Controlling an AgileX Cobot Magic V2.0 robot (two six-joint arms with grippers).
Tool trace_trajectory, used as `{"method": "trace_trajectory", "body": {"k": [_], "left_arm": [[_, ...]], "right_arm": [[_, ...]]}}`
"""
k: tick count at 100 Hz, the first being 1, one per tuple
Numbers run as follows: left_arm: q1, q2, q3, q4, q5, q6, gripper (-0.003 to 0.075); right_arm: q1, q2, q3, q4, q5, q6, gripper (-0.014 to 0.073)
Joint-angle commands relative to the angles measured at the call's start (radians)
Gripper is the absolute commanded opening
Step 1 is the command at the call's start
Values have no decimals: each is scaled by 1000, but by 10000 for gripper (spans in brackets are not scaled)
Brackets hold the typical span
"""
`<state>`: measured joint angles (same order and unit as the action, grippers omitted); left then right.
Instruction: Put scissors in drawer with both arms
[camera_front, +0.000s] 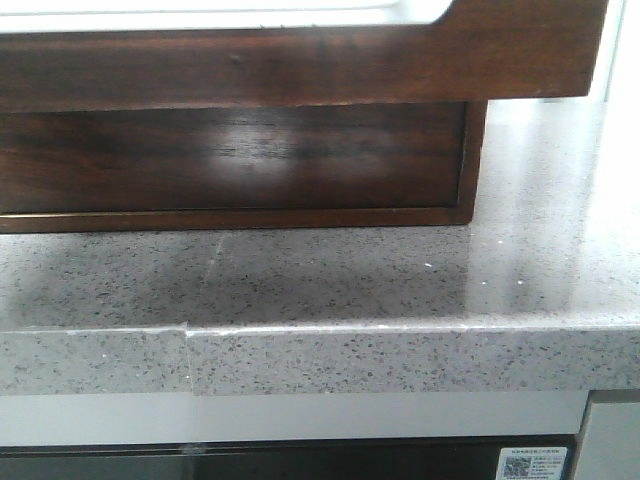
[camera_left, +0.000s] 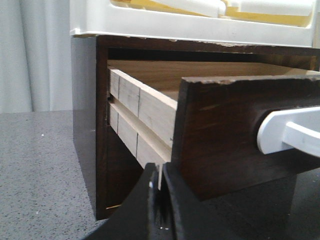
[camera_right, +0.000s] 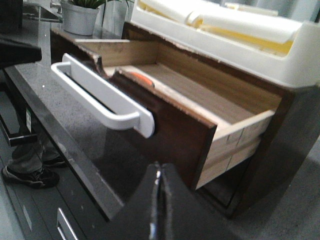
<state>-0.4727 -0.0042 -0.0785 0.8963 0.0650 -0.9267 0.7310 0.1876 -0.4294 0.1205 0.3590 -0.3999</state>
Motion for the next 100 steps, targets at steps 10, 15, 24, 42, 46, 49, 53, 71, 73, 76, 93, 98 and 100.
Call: {"method": "trace_trajectory", "body": {"k": [10, 15, 24, 42, 46, 49, 53, 71, 73, 76, 93, 98, 100], "left_arm": [[-9, -4, -23, -28, -65, -11, -22], [-9, -4, -23, -28, -59, -11, -22], [-9, -4, -23, -28, -65, -11, -22], [-9, -4, -23, -28, -65, -11, -22], [-9, -4, -23, -28, -65, -11, -22], [-9, -4, -23, -28, -65, -11, -22], [-9, -4, -23, -28, -65, -11, -22], [-9, -4, -23, -28, -65, -11, -22], [-9, -4, -23, -28, -65, -11, -22], [-9, -4, -23, -28, -65, -11, -22], [-9, -4, -23, -28, -65, -11, -22], [-9, -4, -23, -28, -65, -11, -22], [-9, -4, -23, -28, -65, -11, -22]], "right_arm": [[-7, -8, 148, 55, -220, 5, -41], [-7, -8, 185, 87, -254, 5, -41], [-7, -8, 241, 161, -317, 5, -41], [-7, -8, 297, 184, -373, 5, -41], [-7, -8, 303, 184, -373, 5, -41], [-7, -8, 305, 184, -375, 5, -41], [-7, -8, 305, 184, -373, 5, -41], [-7, -8, 305, 184, -373, 5, -41], [-7, -8, 305, 184, -373, 5, -41], [-7, -8, 305, 184, -373, 5, -41], [-7, -8, 305, 184, -373, 5, -41], [-7, -8, 305, 184, -373, 5, -41], [-7, -8, 305, 184, -373, 5, -41]]}}
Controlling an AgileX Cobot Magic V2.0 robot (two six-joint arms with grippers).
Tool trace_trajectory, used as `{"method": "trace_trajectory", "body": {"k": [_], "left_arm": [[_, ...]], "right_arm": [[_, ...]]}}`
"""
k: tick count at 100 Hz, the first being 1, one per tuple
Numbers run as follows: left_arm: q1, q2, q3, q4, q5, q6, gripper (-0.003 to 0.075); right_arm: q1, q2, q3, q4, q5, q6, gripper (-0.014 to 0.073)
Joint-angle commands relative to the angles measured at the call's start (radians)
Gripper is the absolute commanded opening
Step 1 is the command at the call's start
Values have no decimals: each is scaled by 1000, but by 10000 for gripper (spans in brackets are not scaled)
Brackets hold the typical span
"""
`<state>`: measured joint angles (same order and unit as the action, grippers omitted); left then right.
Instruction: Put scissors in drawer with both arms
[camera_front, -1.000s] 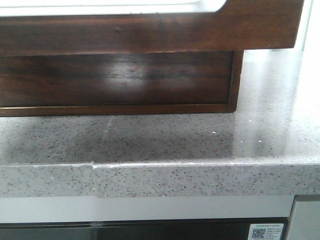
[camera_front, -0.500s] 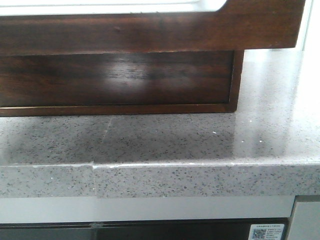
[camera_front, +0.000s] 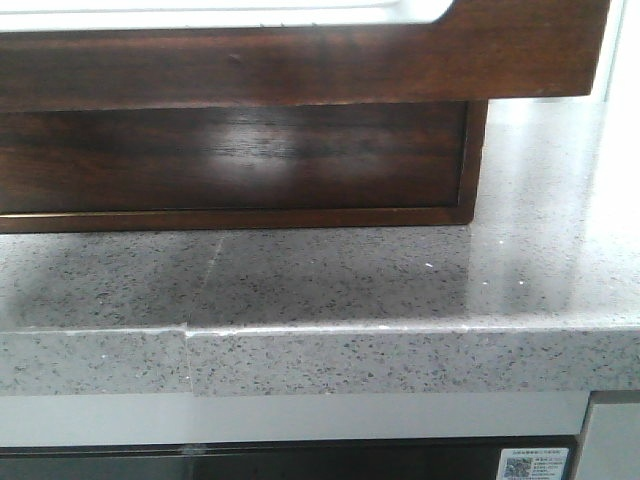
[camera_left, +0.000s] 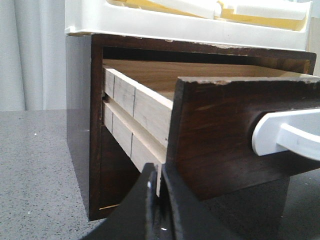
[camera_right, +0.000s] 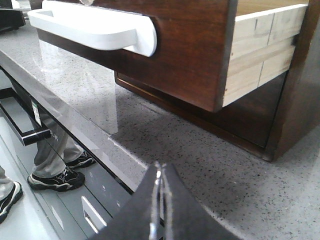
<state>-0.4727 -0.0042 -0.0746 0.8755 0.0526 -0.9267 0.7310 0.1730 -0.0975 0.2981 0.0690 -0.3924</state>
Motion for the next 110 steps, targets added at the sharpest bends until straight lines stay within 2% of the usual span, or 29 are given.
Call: {"method": "trace_trajectory", "body": {"k": [1, 17, 29, 42, 58, 74, 87, 99, 110], "left_arm": [[-9, -4, -27, -8, -53, -11, -22], [-9, -4, -27, -20, -40, -11, -22], [-7, -4, -27, -297, 22, 33, -22], [16, -4, -27, -503, 61, 343, -22], [131, -4, -25, -761, 53, 784, -22], [303, -4, 38, -1013, -136, 1083, -22], [420, -4, 95, -1016, -228, 1088, -22], [475, -31, 95, -1002, -146, 1080, -22], [492, -30, 95, -914, -70, 927, -22]], "right_arm": [[-7, 7, -27, 7, -83, -2, -41], [-7, 7, -27, 7, -83, -2, -41], [-7, 7, -27, 7, -83, -2, -41], [-7, 7, -27, 7, -83, -2, -41], [-7, 7, -27, 7, -83, -2, -41], [-7, 7, -27, 7, -83, -2, -41], [-7, 7, -27, 7, -83, -2, -41], [-7, 7, -27, 7, -83, -2, -41], [-7, 7, -27, 7, -83, -2, -41]]}}
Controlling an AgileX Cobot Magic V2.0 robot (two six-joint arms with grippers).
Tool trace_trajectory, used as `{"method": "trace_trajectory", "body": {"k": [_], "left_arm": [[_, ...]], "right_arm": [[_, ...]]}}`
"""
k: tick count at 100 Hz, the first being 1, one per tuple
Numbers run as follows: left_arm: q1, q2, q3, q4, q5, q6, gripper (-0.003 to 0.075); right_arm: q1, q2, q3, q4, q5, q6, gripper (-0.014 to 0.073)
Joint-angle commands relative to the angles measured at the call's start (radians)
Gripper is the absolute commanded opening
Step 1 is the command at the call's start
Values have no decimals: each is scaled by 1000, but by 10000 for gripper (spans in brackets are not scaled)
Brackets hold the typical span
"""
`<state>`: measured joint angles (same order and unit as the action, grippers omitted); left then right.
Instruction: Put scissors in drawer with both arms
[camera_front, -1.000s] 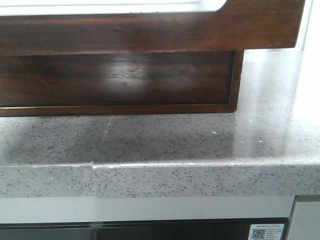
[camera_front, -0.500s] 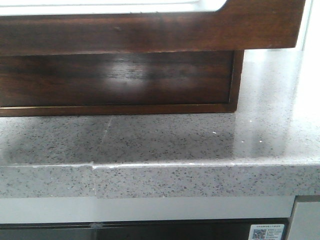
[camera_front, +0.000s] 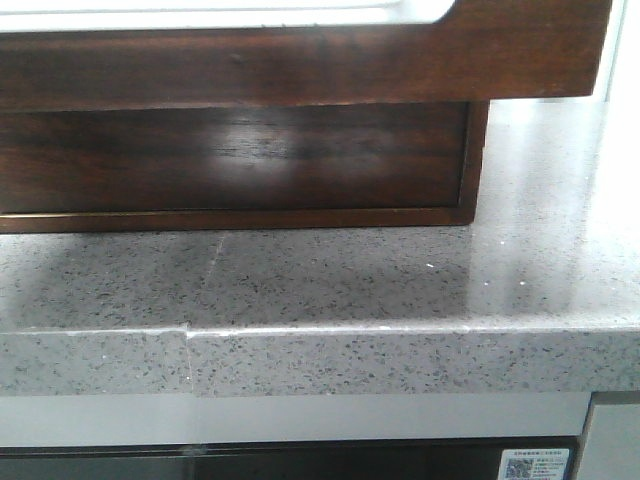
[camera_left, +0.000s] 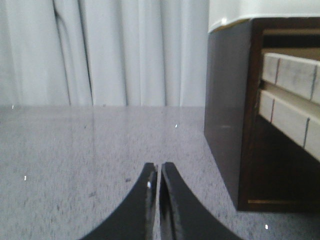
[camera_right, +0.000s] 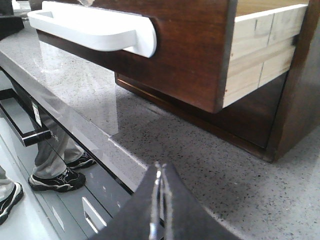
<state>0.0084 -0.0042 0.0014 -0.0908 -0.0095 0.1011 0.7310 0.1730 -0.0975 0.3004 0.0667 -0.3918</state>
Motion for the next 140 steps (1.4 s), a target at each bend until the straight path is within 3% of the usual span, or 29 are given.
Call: {"method": "trace_trajectory", "body": {"k": [1, 33, 117, 140], "left_arm": [[10, -30, 19, 62, -2, -109, -22], [-35, -30, 19, 114, 270, -144, -22], [-38, -28, 19, 112, 264, -143, -22], [-38, -28, 19, 112, 264, -143, -22]], "right_arm": [[-7, 7, -27, 4, -81, -3, -41], [-7, 7, -27, 4, -81, -3, -41], [-7, 7, -27, 4, -81, -3, -41], [-7, 7, -27, -53, -115, -5, -41]]}}
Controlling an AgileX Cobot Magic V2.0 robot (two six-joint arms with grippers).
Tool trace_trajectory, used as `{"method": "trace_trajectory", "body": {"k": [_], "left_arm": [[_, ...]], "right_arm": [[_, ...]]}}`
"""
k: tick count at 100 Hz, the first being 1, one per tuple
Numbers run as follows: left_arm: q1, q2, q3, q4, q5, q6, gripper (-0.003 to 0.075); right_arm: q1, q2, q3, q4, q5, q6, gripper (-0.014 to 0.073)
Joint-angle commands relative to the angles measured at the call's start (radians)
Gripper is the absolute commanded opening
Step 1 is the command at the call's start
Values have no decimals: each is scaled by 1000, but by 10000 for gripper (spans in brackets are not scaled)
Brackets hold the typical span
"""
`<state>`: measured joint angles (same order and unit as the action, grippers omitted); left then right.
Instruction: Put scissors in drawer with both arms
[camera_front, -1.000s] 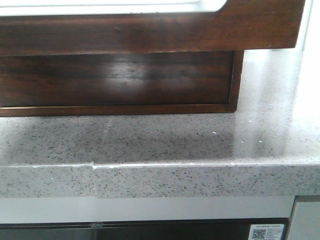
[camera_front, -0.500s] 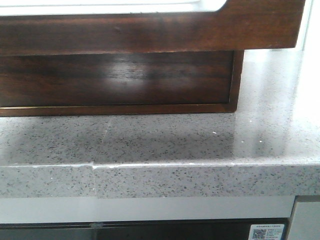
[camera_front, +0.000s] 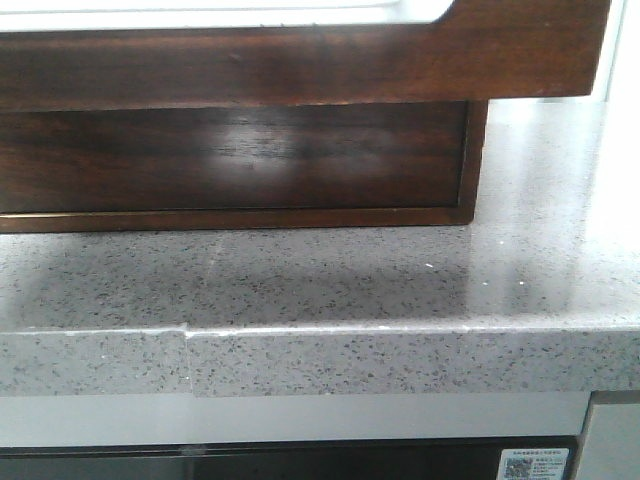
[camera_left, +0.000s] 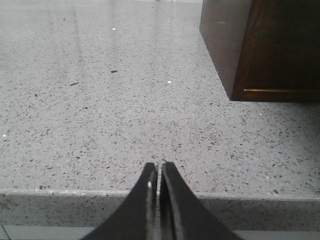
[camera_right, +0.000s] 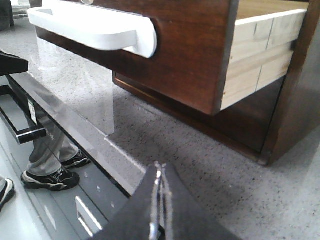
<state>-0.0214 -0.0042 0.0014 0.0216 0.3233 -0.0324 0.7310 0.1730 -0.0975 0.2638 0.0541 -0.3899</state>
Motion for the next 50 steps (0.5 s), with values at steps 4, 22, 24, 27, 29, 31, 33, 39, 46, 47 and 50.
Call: {"method": "trace_trajectory", "body": {"k": [4, 22, 24, 27, 29, 31, 33, 39, 46, 47, 50], "left_arm": [[-8, -28, 19, -1, -69, -9, -22], [-8, -28, 19, -1, -69, -9, -22], [-8, -28, 19, -1, -69, -9, -22], [-8, -28, 19, -1, -69, -9, -22], [-8, -28, 19, -1, -69, -9, -22], [-8, -28, 19, -1, -69, -9, -22], [-8, -28, 19, -1, -69, -9, -22], [-8, -28, 19, -1, -69, -9, -22], [-8, -28, 19, -1, -69, -9, -22], [-8, -28, 19, -1, -69, -9, -22], [-8, -28, 19, -1, -69, -9, -22]], "right_arm": [[-7, 7, -27, -16, -105, -7, -41], [-46, 7, -27, -24, -199, -5, -41], [-58, 7, -27, -37, -213, -5, -41], [-79, 7, -27, -75, -230, -5, -41], [-97, 7, -25, -110, -244, -5, -41], [-117, 5, -21, -144, -263, -5, -41], [-130, 5, -18, -164, -288, 0, -41], [-195, 0, -1, -202, -367, 75, -41], [-279, -36, 19, -224, -422, 156, -41], [-287, -41, 21, -229, -427, 171, -41], [-329, -66, 33, -264, -433, 205, -41]]}}
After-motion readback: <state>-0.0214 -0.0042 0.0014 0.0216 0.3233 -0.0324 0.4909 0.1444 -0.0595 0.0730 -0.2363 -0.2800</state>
